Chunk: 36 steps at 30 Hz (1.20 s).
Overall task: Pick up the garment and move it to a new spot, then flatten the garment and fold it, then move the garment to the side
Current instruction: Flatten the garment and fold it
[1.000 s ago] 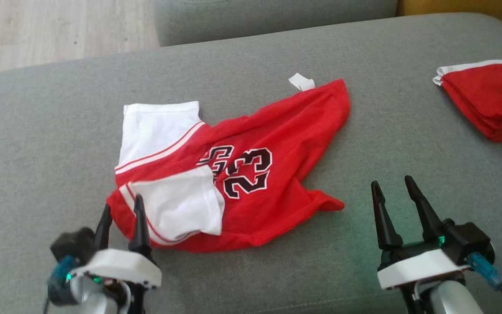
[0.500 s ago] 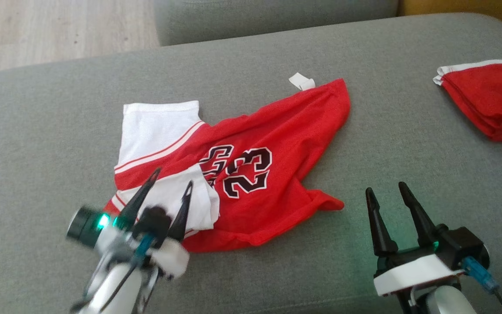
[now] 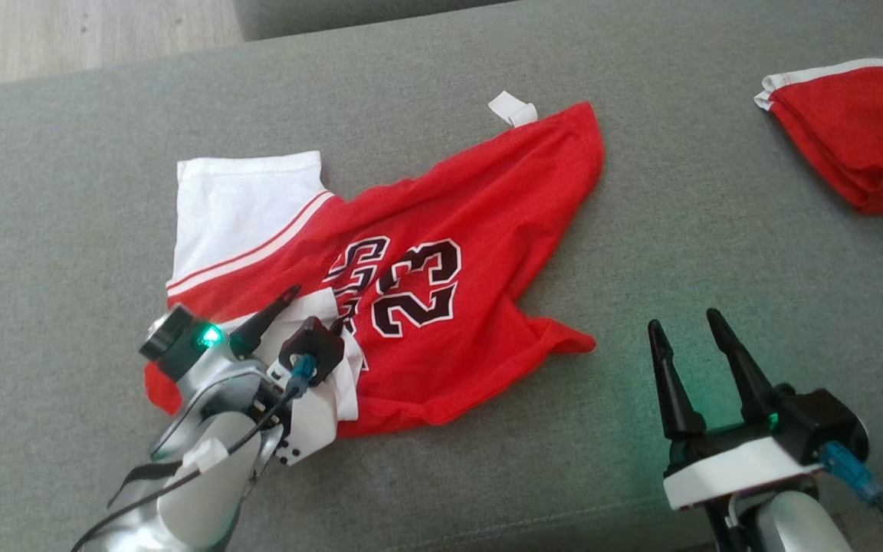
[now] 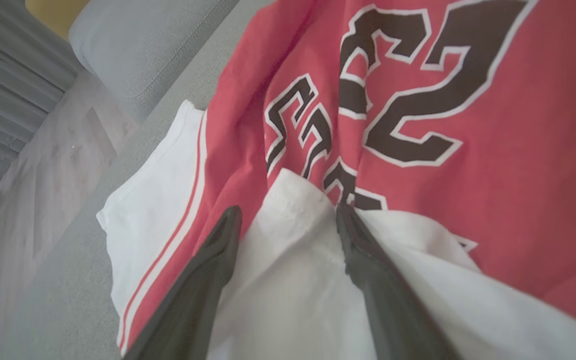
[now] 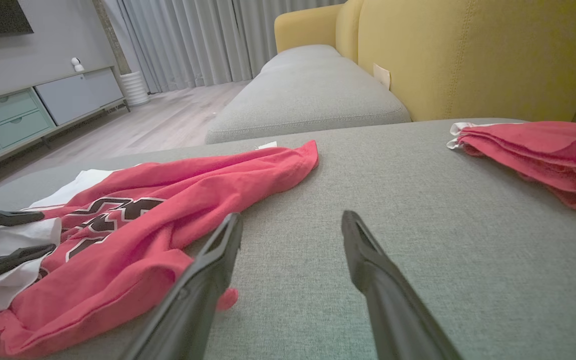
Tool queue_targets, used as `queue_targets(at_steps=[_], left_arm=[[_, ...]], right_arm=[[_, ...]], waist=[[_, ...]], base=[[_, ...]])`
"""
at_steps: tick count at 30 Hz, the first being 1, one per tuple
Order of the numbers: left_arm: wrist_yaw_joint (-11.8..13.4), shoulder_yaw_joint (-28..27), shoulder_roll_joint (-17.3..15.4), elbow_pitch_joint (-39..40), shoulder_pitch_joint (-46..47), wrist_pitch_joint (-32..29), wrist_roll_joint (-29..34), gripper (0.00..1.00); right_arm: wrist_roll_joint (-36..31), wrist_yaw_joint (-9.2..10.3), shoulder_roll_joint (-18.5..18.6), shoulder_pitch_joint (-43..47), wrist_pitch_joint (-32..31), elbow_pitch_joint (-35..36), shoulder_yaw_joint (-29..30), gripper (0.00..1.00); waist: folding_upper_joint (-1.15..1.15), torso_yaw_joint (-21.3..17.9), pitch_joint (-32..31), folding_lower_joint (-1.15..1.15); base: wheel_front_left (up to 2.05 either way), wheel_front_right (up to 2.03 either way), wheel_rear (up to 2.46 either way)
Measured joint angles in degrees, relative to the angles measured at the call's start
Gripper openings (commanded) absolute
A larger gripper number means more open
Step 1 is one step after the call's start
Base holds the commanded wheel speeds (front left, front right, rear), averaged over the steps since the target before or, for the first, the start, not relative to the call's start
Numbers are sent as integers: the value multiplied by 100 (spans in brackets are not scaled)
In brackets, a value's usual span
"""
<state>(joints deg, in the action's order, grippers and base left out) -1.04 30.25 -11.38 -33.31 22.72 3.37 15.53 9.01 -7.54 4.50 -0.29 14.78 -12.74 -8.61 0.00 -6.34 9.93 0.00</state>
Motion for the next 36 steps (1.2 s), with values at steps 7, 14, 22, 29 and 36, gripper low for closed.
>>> queue_targets(at_steps=[7, 14, 22, 29, 36], left_arm=[[10, 105, 3, -102, 255, 214, 3, 0], [148, 108, -16, 111, 203, 439, -74, 0], [374, -753, -421, 1492, -655, 672, -1063, 0], [522, -1077, -738, 2536, -1290, 583, -1354, 0], [474, -962, -727, 2620, -1285, 523, -1376, 0]], right_arm=[[0, 0, -2, -72, 0, 14, 10, 100], [0, 0, -4, -121, 0, 13, 7, 100], [221, 0, -5, -113, 0, -586, -144, 100], [704, 0, 1, -182, 0, -1511, -353, 100], [912, 0, 94, -674, -1, -1936, -815, 100]], waist=[[0, 65, 80, 0], [0, 160, -3, 0], [0, 394, -128, 0], [0, 806, -227, 0], [0, 976, -208, 0]], base=[[0, 0, 0], [0, 0, 0], [0, 0, 0], [0, 0, 0], [0, 0, 0]])
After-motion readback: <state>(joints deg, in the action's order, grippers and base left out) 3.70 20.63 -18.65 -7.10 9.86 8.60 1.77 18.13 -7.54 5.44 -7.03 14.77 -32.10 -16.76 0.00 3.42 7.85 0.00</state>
